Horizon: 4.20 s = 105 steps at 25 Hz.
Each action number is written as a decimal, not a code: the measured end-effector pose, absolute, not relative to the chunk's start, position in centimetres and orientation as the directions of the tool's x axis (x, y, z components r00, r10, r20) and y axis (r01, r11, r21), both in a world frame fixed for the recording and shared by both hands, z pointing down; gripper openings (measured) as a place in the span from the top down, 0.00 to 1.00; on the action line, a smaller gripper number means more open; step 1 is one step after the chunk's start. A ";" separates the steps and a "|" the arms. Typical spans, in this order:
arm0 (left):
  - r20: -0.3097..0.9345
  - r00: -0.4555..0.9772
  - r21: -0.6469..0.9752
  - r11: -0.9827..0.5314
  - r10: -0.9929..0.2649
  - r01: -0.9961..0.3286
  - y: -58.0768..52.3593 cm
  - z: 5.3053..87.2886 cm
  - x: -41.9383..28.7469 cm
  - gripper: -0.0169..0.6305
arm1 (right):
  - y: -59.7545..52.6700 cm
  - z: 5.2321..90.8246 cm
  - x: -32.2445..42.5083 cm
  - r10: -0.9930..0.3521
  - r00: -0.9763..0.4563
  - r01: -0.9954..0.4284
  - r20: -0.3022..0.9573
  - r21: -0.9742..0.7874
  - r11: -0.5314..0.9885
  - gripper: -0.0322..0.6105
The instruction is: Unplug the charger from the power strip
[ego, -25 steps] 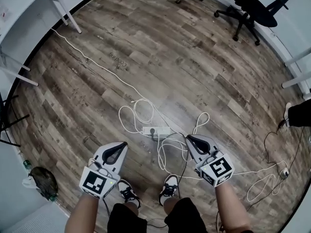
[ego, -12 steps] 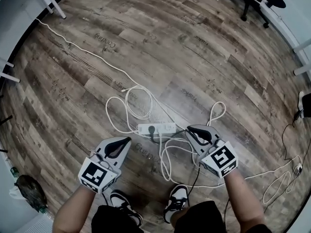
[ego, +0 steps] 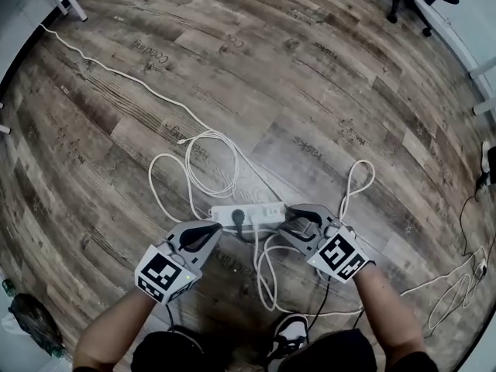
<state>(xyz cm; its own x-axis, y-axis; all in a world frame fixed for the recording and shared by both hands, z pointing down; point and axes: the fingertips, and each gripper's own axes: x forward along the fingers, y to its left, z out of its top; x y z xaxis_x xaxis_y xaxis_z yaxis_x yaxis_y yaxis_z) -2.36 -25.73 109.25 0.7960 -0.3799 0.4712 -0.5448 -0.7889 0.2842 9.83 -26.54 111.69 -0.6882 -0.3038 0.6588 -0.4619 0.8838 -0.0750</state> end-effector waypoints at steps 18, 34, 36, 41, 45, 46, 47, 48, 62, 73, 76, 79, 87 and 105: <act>0.512 0.801 0.394 -0.744 -0.310 -0.539 -28.0 116.8 2.9 0.95 | -28.1 118.4 7.5 -0.163 -0.601 -0.273 0.782 -0.010 0.962 0.66; 0.534 0.797 0.415 -0.733 -0.284 -0.539 -28.2 117.6 3.4 0.95 | -27.3 118.5 7.2 -0.031 -0.586 -0.052 0.810 0.001 0.999 0.79; 0.540 0.794 0.420 -0.728 -0.279 -0.542 -28.2 117.8 3.4 0.95 | -27.2 118.4 7.2 -0.029 -0.590 -0.058 0.807 -0.006 0.998 0.79; 0.546 0.791 0.418 -0.729 -0.275 -0.542 -28.1 117.9 3.6 0.95 | -26.6 118.4 7.3 -0.057 -0.581 -0.093 0.812 0.003 0.996 0.79; 0.555 0.781 0.403 -0.729 -0.285 -0.553 -28.0 118.0 3.5 0.95 | -26.1 118.6 6.9 -0.106 -0.518 -0.089 0.849 0.070 0.994 0.79; 0.557 0.778 0.397 -0.730 -0.289 -0.556 -27.9 118.0 3.5 0.95 | -26.1 118.4 6.8 -0.114 -0.518 -0.099 0.848 0.073 0.992 0.79; 0.558 0.777 0.393 -0.731 -0.292 -0.558 -27.9 118.0 3.6 0.95 | -26.2 118.0 6.8 -0.120 -0.529 -0.117 0.840 0.068 0.991 0.79; 0.559 0.776 0.390 -0.733 -0.294 -0.558 -28.0 118.0 3.6 0.95 | -26.6 117.2 6.6 -0.125 -0.546 -0.138 0.828 0.058 0.989 0.79; 0.562 0.717 0.230 -0.754 -0.413 -0.615 -28.1 108.6 -2.4 0.95 | -27.4 99.7 5.1 -0.281 -0.758 -0.417 0.589 -0.104 0.903 0.79; 0.502 0.595 0.211 -0.578 -0.628 -0.788 -26.4 82.7 -11.7 0.95 | -23.9 77.7 7.2 -0.471 -0.736 -0.647 0.487 -0.303 0.699 0.79; 0.493 0.566 0.213 -0.539 -0.661 -0.815 -25.1 75.2 -12.7 0.95 | -22.4 70.9 8.2 -0.524 -0.711 -0.688 0.469 -0.313 0.654 0.79; 0.497 0.541 0.199 -0.517 -0.679 -0.832 -23.7 67.9 -13.1 0.95 | -21.5 63.8 9.3 -0.590 -0.678 -0.732 0.438 -0.329 0.597 0.79; 0.446 0.519 0.209 -0.479 -0.729 -0.853 -21.0 49.5 -13.6 0.95 | -20.4 45.1 9.9 -0.707 -0.636 -0.767 0.310 -0.356 0.534 0.79; 0.274 0.482 0.142 -0.461 -0.832 -0.876 -16.2 19.5 -14.3 0.95 | -17.1 15.3 10.2 -0.802 -0.583 -0.807 0.129 -0.201 0.555 0.78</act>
<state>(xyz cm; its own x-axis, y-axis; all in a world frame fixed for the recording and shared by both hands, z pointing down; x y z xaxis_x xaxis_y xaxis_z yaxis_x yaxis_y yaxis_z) -14.33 -16.22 19.48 0.4823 -0.8321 0.2738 -0.8760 -0.4609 0.1421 10.17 -17.14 15.34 -0.5833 -0.8019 0.1293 -0.8073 0.5547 -0.2014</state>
